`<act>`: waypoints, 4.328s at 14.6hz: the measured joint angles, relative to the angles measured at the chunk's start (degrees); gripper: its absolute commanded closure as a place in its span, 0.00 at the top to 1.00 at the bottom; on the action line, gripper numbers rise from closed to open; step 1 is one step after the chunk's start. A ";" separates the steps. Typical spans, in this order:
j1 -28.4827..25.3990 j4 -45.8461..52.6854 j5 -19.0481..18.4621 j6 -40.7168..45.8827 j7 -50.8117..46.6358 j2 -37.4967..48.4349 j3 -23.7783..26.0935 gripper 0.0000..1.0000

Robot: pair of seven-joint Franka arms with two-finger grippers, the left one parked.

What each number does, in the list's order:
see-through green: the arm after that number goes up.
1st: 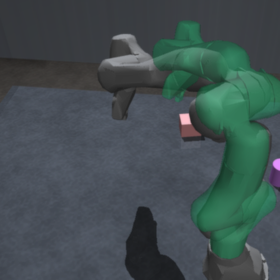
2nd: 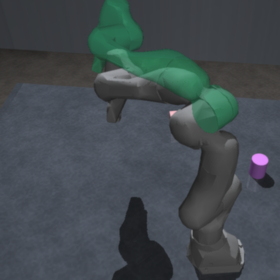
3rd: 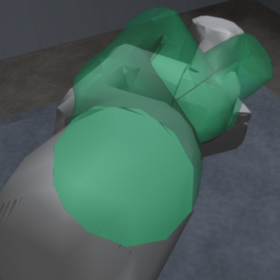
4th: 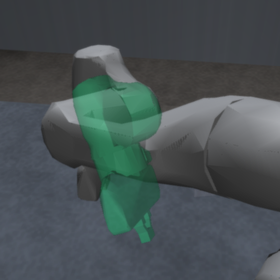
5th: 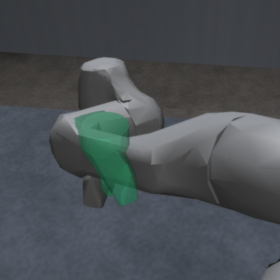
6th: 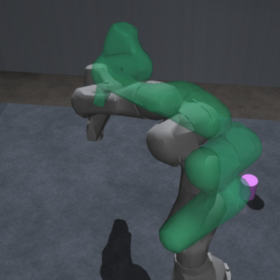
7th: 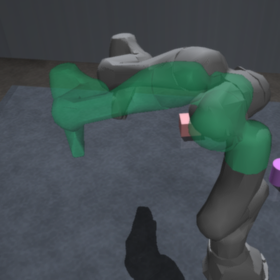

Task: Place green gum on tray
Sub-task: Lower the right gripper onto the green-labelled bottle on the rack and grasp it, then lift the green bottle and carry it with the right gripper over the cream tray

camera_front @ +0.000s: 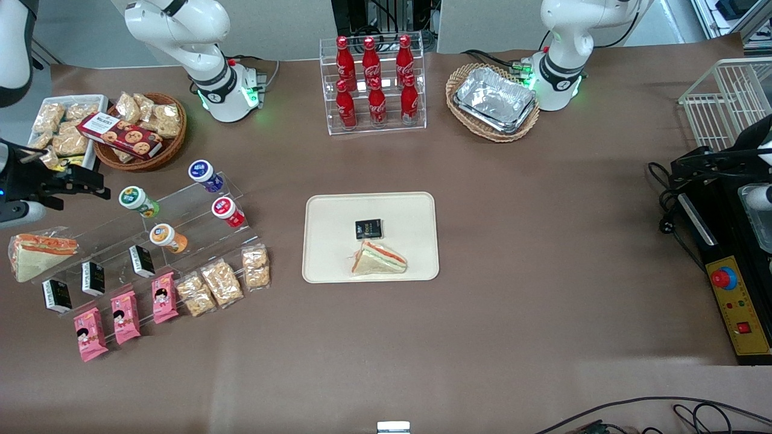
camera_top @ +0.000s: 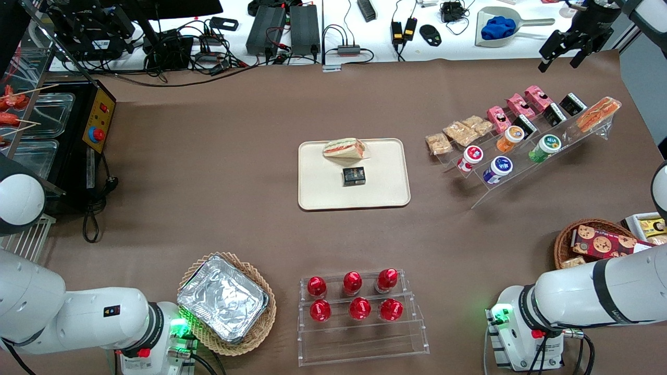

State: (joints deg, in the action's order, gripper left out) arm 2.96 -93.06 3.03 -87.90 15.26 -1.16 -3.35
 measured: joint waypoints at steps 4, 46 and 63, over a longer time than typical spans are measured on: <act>0.02 0.58 -0.01 1.61 0.00 0.39 -0.22 1.00; 3.03 -49.31 -4.13 -38.99 3.83 15.59 -6.27 0.67; 2.79 -31.08 -3.63 -18.59 3.89 14.94 -5.51 0.34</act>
State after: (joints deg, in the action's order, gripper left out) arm 5.76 -124.14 -0.59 -106.49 19.15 13.78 -8.86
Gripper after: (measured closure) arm 0.427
